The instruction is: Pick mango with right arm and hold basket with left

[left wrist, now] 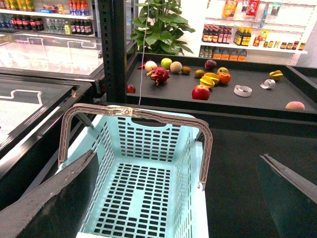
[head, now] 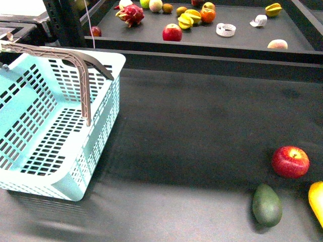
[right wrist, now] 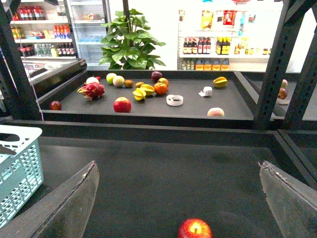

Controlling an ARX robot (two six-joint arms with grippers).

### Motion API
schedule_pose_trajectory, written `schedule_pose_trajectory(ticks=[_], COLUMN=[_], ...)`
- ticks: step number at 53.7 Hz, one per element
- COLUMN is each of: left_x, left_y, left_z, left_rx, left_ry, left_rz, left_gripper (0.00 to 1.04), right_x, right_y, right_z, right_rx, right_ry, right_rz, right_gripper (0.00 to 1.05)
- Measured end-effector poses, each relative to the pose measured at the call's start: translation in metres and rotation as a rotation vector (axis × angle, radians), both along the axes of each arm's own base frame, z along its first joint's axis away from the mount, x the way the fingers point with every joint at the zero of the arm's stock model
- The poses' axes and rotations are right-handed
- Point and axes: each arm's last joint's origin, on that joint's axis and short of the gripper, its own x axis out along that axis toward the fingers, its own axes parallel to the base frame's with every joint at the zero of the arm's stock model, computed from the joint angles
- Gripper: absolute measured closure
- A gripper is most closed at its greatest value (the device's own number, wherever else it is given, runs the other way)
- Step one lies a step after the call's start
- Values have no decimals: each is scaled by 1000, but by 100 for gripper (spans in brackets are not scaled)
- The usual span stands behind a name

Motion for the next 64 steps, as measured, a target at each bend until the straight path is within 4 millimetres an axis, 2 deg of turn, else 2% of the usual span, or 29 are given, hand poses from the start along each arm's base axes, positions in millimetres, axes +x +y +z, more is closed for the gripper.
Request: schedule_pose_trajectory(ticks=[34, 42, 48, 54, 64], left_x=[0, 10, 29, 74, 137], left_y=[0, -6, -10, -16, -20], left_z=[0, 2, -2, 3, -12], left_rx=[0, -115, -169, -275, -428], left_ry=[0, -6, 56, 89, 206], left_rz=[2, 338, 383, 339, 317], left_gripper=[6, 6, 6, 6, 6], right_x=[0, 0, 0, 0, 0], right_y=[0, 0, 0, 0, 0], right_z=[0, 0, 0, 0, 0], right_rx=[0, 0, 0, 0, 0], right_ry=[0, 0, 0, 0, 0], right_rz=[0, 0, 0, 0, 0], right_gripper=[8, 8, 8, 8, 8])
